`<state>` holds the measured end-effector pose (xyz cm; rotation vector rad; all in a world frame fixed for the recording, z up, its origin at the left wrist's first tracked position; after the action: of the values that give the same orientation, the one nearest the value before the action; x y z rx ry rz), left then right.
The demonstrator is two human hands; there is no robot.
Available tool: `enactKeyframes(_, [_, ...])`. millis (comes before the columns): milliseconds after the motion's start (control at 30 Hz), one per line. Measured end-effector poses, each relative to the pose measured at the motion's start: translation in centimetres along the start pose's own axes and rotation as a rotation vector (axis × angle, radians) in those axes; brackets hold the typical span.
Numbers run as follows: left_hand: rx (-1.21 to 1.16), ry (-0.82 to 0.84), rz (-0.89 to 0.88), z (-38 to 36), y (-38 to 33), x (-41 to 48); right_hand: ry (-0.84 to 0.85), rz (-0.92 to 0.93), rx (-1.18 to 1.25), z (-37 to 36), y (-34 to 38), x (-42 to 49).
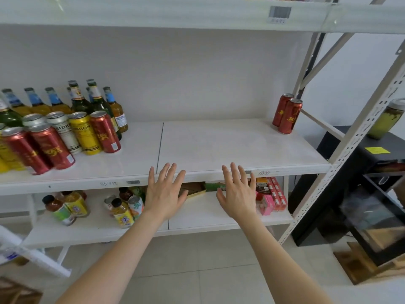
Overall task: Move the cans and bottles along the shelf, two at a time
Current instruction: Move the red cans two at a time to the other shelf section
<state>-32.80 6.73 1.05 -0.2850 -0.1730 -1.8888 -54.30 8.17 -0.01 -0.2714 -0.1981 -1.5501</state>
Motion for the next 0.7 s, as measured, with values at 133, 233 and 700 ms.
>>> enactKeyframes(133, [-0.009,-0.009,0.033,0.3,4.7,-1.4,0.008,0.013,0.011,-0.2,4.9,0.3])
enactKeyframes(233, [0.003,-0.011,0.048,0.2,8.2,-1.8,0.013,0.012,0.024,-0.9,8.1,1.1])
enactKeyframes(700, [-0.015,-0.006,0.094,1.0,27.0,-4.0,0.026,0.019,0.034,-2.2,27.3,6.2])
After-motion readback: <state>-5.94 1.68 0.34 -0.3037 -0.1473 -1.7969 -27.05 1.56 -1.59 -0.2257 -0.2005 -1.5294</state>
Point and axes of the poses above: each hand's wrist, its own x-axis towards the middle knuckle, its own z-axis out of the back of the hand, y = z × x, the point moved 3 cm from there along x, towards the middle knuckle, and after that the axes turned 8 degrees about -x, right-handed, at the moved point
